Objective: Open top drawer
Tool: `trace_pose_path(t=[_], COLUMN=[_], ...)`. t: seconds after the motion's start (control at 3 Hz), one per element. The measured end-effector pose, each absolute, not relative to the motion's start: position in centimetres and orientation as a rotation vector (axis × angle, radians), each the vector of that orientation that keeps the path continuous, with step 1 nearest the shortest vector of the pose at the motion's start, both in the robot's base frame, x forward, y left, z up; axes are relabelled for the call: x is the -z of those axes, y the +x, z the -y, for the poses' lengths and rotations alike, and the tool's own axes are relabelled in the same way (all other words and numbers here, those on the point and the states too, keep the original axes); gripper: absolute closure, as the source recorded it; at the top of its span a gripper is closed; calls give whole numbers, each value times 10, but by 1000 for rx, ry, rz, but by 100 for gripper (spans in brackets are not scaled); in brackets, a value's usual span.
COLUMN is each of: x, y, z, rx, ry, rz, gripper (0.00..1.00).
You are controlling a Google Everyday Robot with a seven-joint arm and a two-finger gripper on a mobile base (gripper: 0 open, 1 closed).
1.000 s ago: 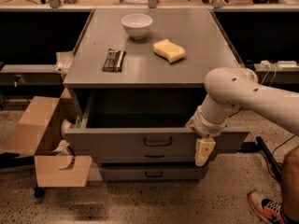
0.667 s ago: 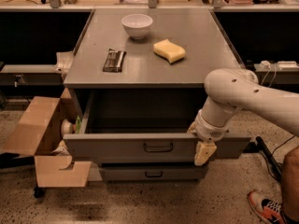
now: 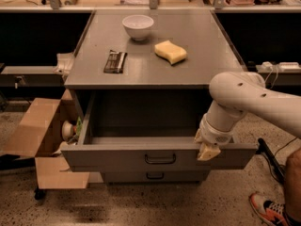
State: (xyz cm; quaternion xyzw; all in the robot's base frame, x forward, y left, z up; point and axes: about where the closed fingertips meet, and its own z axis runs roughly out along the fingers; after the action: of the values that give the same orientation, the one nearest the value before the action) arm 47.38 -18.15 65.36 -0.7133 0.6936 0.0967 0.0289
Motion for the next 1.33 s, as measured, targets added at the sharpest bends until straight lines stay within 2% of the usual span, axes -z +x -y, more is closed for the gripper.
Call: trace_pose_path(t=[0.33,1.0,1.33], x=[-653,-650,-650], y=[474,453,453], z=[182,182,182], rx=[-298,-339,-339], ry=[-2201,-2190,-2190], rz=[-2140,-2150,-2150], gripper=[100,100,85])
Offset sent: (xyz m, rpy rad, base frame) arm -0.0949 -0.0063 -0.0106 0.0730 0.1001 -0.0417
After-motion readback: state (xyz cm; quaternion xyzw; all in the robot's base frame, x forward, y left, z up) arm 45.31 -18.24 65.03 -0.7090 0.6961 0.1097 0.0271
